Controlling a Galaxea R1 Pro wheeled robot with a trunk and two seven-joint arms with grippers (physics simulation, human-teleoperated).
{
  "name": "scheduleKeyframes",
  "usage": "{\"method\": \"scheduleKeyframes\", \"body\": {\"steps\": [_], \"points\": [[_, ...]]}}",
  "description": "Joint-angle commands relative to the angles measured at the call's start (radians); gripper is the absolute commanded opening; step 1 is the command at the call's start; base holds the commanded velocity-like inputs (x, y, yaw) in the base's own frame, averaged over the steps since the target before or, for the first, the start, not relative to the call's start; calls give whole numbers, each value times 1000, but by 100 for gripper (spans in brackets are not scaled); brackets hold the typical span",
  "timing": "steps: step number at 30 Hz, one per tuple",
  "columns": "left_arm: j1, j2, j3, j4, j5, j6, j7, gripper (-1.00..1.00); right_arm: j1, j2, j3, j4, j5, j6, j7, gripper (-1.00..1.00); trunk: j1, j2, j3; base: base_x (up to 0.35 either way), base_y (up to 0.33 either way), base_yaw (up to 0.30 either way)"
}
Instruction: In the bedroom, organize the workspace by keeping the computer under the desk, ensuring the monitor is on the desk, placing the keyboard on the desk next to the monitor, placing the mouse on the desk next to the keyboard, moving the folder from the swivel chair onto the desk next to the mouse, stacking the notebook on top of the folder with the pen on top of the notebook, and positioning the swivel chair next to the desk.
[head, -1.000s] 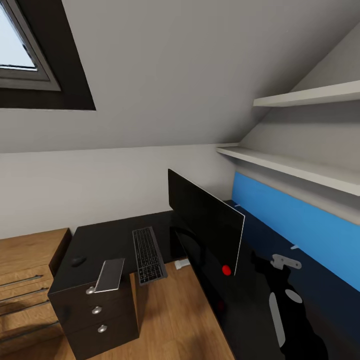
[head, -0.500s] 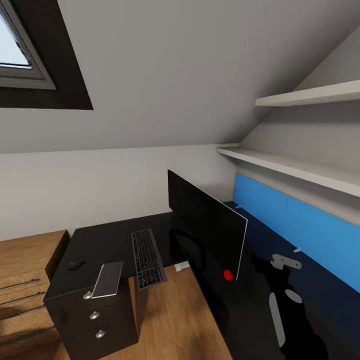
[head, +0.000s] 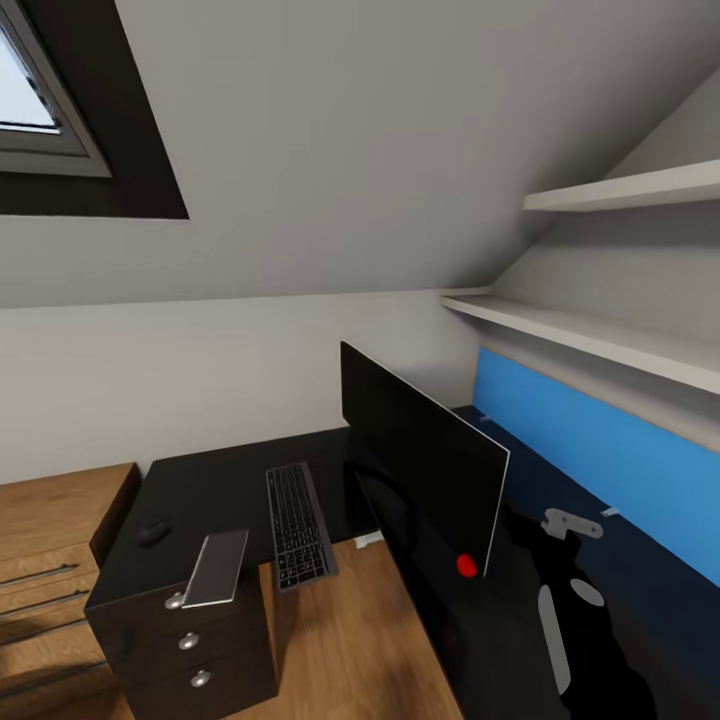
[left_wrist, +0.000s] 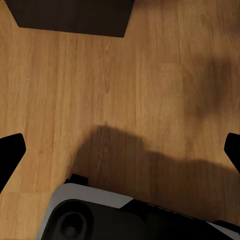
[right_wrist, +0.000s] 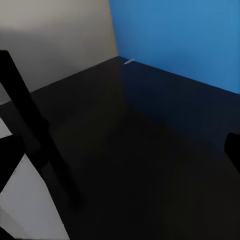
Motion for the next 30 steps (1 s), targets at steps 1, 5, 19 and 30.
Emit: {"method": "scheduleKeyframes", "body": {"steps": [1, 5, 19, 30], "points": [[0, 0, -6, 1, 11, -4, -5, 100, 0, 1, -2, -2, 7, 6, 1, 100, 1, -1, 0, 107, 0, 15], [0, 1, -6, 1, 11, -3, -5, 100, 0, 1, -2, -2, 7, 5, 1, 100, 1, -1, 0, 58, 0, 8], [0, 0, -6, 1, 12, -2, -5, 100, 0, 1, -2, -1, 7, 7, 1, 100, 1, -1, 0, 6, -29, 1], [0, 2, -6, 1, 12, -3, -5, 100, 0, 1, -11, -2, 7, 6, 1, 100, 1, -1, 0, 0, -3, 0]]}}
